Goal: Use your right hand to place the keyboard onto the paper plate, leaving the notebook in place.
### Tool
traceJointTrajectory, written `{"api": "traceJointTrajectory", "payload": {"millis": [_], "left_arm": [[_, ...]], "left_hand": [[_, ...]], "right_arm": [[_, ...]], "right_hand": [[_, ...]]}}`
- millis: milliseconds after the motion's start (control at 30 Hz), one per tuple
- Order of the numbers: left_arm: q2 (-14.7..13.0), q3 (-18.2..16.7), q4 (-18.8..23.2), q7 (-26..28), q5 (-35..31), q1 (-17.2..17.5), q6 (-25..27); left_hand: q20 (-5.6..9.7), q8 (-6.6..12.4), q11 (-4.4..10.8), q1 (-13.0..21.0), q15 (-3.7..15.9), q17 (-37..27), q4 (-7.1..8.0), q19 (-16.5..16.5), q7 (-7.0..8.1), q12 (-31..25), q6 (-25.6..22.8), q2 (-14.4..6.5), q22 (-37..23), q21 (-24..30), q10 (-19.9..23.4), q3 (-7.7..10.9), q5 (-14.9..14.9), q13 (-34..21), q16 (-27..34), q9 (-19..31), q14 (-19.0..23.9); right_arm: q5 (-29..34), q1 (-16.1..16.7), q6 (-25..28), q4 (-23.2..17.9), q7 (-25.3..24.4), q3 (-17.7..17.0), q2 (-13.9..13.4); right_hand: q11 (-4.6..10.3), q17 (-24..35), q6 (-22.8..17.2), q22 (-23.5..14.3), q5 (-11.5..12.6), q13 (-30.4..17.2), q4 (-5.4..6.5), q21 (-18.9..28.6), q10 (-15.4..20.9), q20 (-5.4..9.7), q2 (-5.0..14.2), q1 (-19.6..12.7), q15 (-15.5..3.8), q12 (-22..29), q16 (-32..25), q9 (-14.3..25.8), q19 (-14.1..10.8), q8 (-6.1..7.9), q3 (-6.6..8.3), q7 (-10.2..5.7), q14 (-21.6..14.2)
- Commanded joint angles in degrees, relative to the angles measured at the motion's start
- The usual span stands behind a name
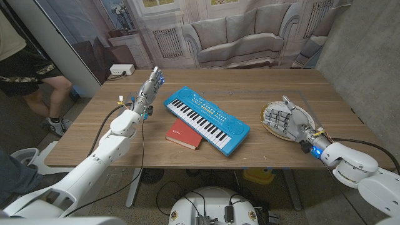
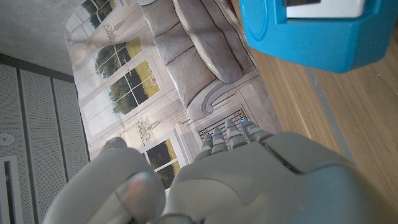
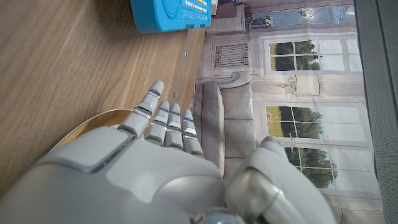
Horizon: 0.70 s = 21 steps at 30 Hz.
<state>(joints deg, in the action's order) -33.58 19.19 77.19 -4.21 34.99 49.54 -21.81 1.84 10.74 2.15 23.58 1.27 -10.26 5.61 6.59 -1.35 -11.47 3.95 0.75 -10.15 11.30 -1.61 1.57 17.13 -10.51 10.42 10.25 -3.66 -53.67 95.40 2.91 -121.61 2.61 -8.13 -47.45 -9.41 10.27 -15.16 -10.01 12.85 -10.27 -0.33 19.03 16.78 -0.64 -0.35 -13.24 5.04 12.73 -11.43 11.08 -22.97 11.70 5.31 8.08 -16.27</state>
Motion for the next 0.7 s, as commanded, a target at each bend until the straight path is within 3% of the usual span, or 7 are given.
{"api": "traceJointTrajectory", "payload": {"millis": [33,700], "left_arm": [[0.0,-0.2,-0.6,-0.5,0.3,-0.2,-0.5],[0.3,0.2,-1.2,-1.1,0.5,-0.5,-0.5]], "left_hand": [[1.81,0.40,-0.18,0.2,-0.29,-0.1,0.24,0.1,-0.02,-0.1,0.1,0.0,-0.1,0.0,-0.2,-0.36,-0.4,-0.2,0.3,0.3,0.0],[1.76,0.40,-0.15,0.2,-0.28,-0.1,0.25,0.1,0.03,0.0,0.0,-0.1,-0.1,0.0,-0.3,-0.58,-0.5,-0.2,0.3,0.3,0.0]], "right_arm": [[-2.5,1.2,2.9,-0.6,1.2,-1.5,0.2],[-7.9,1.4,7.5,1.2,5.5,-3.6,0.2]], "right_hand": [[-0.08,0.1,-0.7,-0.1,0.0,-0.3,-0.10,0.0,0.6,0.03,0.28,-0.1,0.13,0.3,-0.3,0.1,-0.8,0.40,-0.25,1.22,-0.6],[-0.31,0.1,-1.1,-0.1,0.0,-0.3,-0.24,-0.4,0.9,-0.24,0.38,-0.3,0.47,0.2,-0.1,0.1,-1.5,0.37,-0.35,1.42,-1.1]]}}
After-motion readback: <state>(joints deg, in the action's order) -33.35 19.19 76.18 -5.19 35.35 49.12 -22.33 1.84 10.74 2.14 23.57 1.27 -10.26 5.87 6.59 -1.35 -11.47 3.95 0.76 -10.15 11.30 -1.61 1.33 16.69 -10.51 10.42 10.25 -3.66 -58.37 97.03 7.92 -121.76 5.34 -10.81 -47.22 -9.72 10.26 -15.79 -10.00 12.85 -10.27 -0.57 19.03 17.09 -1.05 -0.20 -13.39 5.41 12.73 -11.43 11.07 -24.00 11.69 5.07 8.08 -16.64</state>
